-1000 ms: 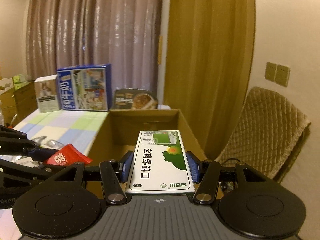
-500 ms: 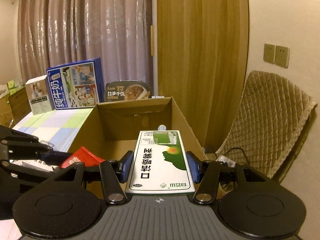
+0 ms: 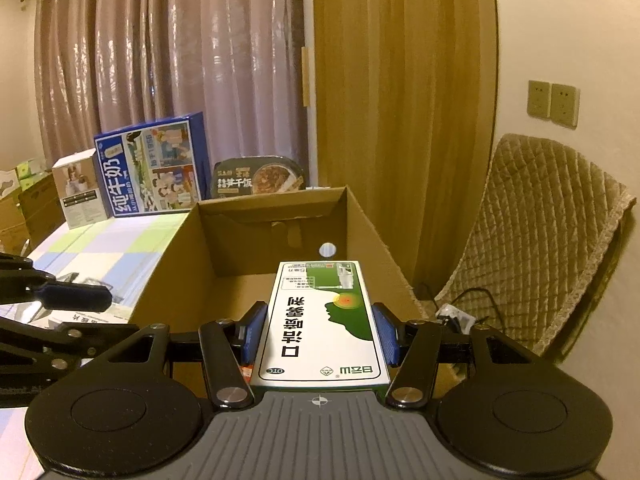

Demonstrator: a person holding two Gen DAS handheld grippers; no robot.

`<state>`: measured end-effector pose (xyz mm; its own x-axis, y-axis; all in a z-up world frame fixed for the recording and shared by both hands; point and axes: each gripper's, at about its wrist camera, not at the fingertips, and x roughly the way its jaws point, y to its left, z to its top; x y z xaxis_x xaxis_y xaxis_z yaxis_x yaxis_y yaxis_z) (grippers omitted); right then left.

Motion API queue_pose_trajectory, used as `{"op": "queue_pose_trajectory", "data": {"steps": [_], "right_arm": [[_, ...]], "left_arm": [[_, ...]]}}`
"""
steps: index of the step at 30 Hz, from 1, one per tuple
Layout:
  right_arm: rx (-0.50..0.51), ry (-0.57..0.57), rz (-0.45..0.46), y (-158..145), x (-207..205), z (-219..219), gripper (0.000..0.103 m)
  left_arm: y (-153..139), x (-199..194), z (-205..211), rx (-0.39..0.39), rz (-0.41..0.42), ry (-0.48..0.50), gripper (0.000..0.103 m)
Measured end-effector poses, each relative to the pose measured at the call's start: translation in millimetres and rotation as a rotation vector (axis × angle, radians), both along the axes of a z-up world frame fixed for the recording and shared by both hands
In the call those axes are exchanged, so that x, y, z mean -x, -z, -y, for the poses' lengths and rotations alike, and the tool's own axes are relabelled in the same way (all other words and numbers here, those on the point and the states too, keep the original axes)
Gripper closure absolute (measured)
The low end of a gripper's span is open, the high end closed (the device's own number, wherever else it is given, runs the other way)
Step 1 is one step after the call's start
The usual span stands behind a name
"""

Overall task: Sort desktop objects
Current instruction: 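Open both tools to drop the candy and green box into the cardboard box, then move both tools back toward the medicine boxes on the table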

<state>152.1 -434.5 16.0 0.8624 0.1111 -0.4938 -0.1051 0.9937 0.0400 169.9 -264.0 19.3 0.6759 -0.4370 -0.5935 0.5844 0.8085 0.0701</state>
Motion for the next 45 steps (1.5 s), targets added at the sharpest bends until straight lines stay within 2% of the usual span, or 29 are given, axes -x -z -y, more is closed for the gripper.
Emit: {"op": "queue_pose_trajectory", "data": {"steps": [9,13,21,31,37,43,45], "right_arm": [[0.004,-0.056,-0.035,14.1,-20.2,-14.6,0.05],[0.004,-0.048,-0.02,14.4,-17.7,-14.7,0.049],[-0.024,-0.029,-0.005,8.7,26.8,-15.2,0.036],[-0.042,-0.086,0.026,-7.5,80.0,-57.9,0.026],[-0.059,-0.136,0.036,-11.5,101.2,-87.8,0.012],[-0.063,-0.204,0.025,-11.8,111.6,-120.6,0.006],[-0.058,-0.232,0.02,-11.8,113.6,-130.9,0.006]], "left_arm": [[-5.1,5.6,-14.7,0.009,0.008,-0.028,0.063],[-5.8,7.9,-24.1,0.014,0.003,-0.046,0.062],[-3.6,22.1,-52.3,0.037,-0.022,-0.097,0.055],[-0.4,52.7,-99.4,0.045,-0.049,-0.183,0.05],[-3.0,70.6,-138.5,0.05,-0.039,-0.261,0.032],[-1.7,85.3,-188.2,0.057,-0.043,-0.361,0.018],[-0.2,89.2,-203.6,0.055,-0.045,-0.389,0.016]]}}
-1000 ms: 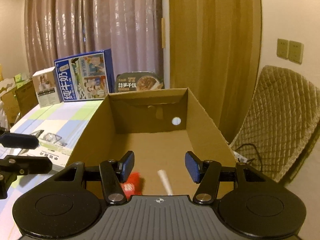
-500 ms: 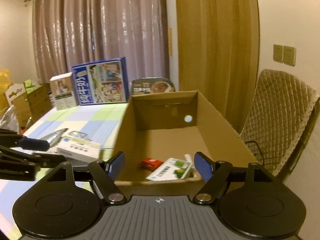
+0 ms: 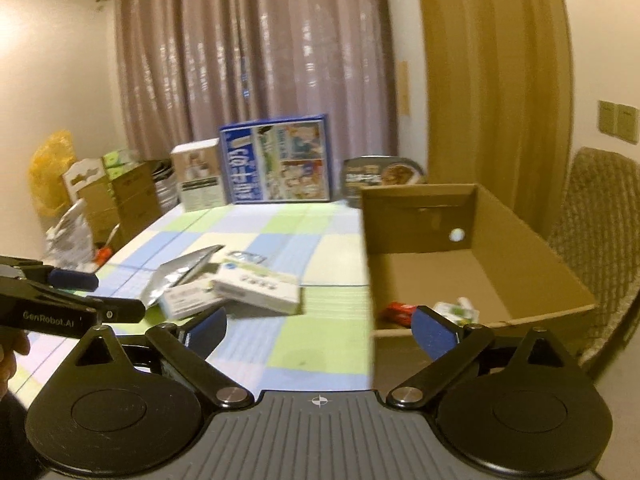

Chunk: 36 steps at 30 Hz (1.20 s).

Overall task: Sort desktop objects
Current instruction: 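Move both tools back toward the medicine boxes on the table, then grasp the white vitamin A box with left tool while right tool grasps white mecobalamin box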

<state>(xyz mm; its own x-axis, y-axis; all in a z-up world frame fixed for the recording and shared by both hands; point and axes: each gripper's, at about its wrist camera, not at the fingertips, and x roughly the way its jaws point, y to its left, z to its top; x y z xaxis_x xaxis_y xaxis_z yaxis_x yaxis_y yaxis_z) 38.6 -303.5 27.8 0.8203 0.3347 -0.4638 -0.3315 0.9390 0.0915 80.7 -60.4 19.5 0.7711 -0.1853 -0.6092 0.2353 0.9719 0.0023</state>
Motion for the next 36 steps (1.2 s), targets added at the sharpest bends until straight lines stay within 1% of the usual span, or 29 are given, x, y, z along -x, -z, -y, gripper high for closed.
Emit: {"op": "queue_pose_trajectory", "data": {"steps": [3,9,16,20,24,28,32,36], "right_arm": [[0.007,-0.031,-0.004,0.5,2.5,-12.9,0.005],[0.03,-0.078,-0.024,6.2,6.1,-30.9,0.005],[0.093,-0.148,-0.038,13.6,2.5,-48.3,0.005],[0.126,-0.185,-0.052,18.3,-3.8,-54.9,0.005],[0.181,-0.243,-0.057,23.9,-11.8,-63.2,0.005],[0.266,-0.31,-0.049,30.5,-24.0,-72.1,0.005],[0.366,-0.384,-0.031,34.8,-40.5,-79.8,0.005],[0.465,-0.449,-0.006,37.3,-62.4,-88.7,0.005]], "left_arm": [[3.9,6.9,-19.5,-0.016,-0.003,-0.027,0.015],[9.2,12.6,-42.1,-0.022,-0.009,-0.064,0.015],[16.4,12.6,-52.8,-0.028,-0.017,-0.064,0.015],[20.2,8.3,-53.7,-0.038,-0.024,-0.048,0.015],[25.2,0.8,-52.1,-0.06,-0.031,-0.016,0.015],[31.5,-10.1,-48.3,-0.092,-0.032,0.016,0.015],[38.5,-21.6,-41.0,-0.154,-0.014,0.066,0.015],[48.4,-36.4,-32.7,-0.239,0.012,0.125,0.016]]}}
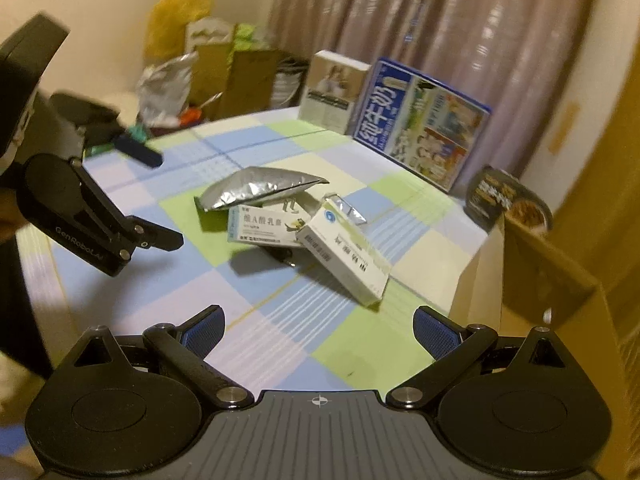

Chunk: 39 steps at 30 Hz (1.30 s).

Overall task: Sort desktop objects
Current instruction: 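Grasp the white vitamin A box with left tool while right tool grasps white mecobalamin box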

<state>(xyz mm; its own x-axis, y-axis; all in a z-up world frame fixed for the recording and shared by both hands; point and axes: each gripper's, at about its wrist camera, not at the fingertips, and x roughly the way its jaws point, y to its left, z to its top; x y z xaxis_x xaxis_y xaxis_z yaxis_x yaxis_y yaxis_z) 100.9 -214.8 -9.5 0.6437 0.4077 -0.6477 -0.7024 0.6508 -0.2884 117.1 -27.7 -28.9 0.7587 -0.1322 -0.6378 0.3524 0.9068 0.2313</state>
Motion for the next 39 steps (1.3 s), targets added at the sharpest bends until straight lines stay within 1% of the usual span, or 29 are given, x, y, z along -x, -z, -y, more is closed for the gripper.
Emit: {"op": "queue_pose_trajectory", "data": {"steps": [4,7,9,12,15,18,20,22,23,26,31,34,38,39], "right_arm": [[0.087,-0.066,0.024,3.5,-26.5,-10.9,0.005],[0.159,-0.135,0.031,8.7,-46.4,-22.5,0.007],[0.207,-0.189,0.028,13.8,-58.5,-31.4,0.009],[0.292,-0.269,0.02,27.0,-79.2,-45.7,0.012],[0.346,-0.307,0.006,38.4,-100.3,-56.2,0.017],[0.39,-0.345,-0.008,48.4,-120.3,-65.6,0.019],[0.411,-0.367,-0.024,53.6,-134.2,-70.4,0.019],[0.422,-0.38,-0.035,57.6,-146.3,-73.4,0.02],[0.428,-0.384,-0.04,60.0,-152.9,-75.1,0.02],[0.428,-0.387,-0.057,64.6,-166.1,-81.0,0.02],[0.464,-0.439,-0.086,77.7,-183.8,-90.9,0.02],[0.468,-0.457,-0.109,81.3,-193.6,-96.0,0.02],[0.45,-0.46,-0.181,85.0,-206.8,-101.1,0.02],[0.45,-0.461,-0.192,85.2,-208.8,-101.3,0.023]], "left_arm": [[10.3,-16.7,7.5,-0.061,0.011,0.067,0.017],[15.8,-29.8,12.0,-0.073,0.016,0.106,0.02],[20.2,-39.0,15.3,-0.07,0.014,0.127,0.021],[28.5,-51.7,22.9,-0.11,0.018,0.172,0.025],[35.4,-61.2,29.2,-0.148,0.028,0.208,0.028],[44.4,-69.8,34.5,-0.187,0.027,0.238,0.035],[50.9,-73.7,37.1,-0.217,0.028,0.262,0.043],[56.8,-77.0,38.3,-0.237,0.03,0.273,0.048],[58.8,-78.6,38.3,-0.239,0.031,0.274,0.054],[61.0,-82.9,35.5,-0.226,0.033,0.262,0.065],[61.6,-87.3,30.9,-0.198,0.03,0.253,0.067],[60.6,-88.3,28.1,-0.186,0.034,0.258,0.068],[60.9,-87.7,23.1,-0.164,0.031,0.259,0.068],[61.3,-87.6,22.2,-0.16,0.03,0.258,0.068]]}}
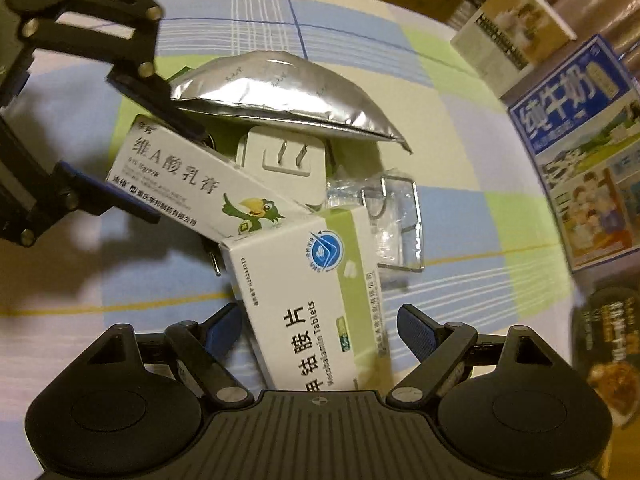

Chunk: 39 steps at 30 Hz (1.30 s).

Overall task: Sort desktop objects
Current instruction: 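Grasp the white vitamin A box with left tool while right tool grasps white mecobalamin box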

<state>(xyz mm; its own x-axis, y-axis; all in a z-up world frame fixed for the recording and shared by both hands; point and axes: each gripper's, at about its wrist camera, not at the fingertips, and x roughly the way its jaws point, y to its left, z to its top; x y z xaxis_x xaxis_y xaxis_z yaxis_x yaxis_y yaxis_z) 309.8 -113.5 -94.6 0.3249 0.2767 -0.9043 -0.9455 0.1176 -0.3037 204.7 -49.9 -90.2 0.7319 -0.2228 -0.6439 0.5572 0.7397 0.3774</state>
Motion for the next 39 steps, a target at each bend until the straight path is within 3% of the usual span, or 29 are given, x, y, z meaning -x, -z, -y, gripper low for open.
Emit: {"op": "queue_pose_trajectory", "data": {"steps": [1,7,10,13,18,21,25,30,34,39], "right_arm": [[0.001,0.004,-0.007,-0.3,-0.5,0.7,0.028],[-0.046,0.129,-0.051,-11.1,14.6,5.7,0.034],[-0.068,0.227,-0.032,-25.9,34.2,8.3,0.058],[-0.107,0.327,-0.108,-37.4,51.5,16.6,0.06],[-0.079,0.386,-0.136,-35.0,86.8,31.3,0.06],[-0.098,0.385,-0.151,-33.6,99.9,41.8,0.058],[-0.093,0.378,-0.134,-29.0,107.1,47.9,0.031],[-0.046,0.322,-0.125,-10.4,110.3,49.1,0.027],[-0.064,0.388,-0.14,-0.7,99.1,54.9,0.02],[-0.068,0.459,-0.171,0.8,90.5,56.5,0.02]], "left_arm": [[0.3,0.3,-0.8,0.003,-0.001,-0.002,0.068],[-0.8,6.6,-4.4,0.046,-0.014,-0.031,0.068],[-4.7,13.2,-5.4,0.076,-0.028,-0.054,0.068],[-9.4,24.3,-7.6,0.113,-0.057,-0.081,0.068],[-12.8,44.6,-14.6,0.19,-0.132,-0.13,0.068],[-12.8,57.6,-20.8,0.233,-0.172,-0.16,0.068],[-8.7,66.5,-26.0,0.246,-0.214,-0.179,0.068],[-5.9,69.4,-27.1,0.247,-0.22,-0.193,0.068],[-3.8,66.2,-23.9,0.247,-0.22,-0.195,0.065],[-0.3,61.9,-22.8,0.248,-0.227,-0.205,0.064]]}}
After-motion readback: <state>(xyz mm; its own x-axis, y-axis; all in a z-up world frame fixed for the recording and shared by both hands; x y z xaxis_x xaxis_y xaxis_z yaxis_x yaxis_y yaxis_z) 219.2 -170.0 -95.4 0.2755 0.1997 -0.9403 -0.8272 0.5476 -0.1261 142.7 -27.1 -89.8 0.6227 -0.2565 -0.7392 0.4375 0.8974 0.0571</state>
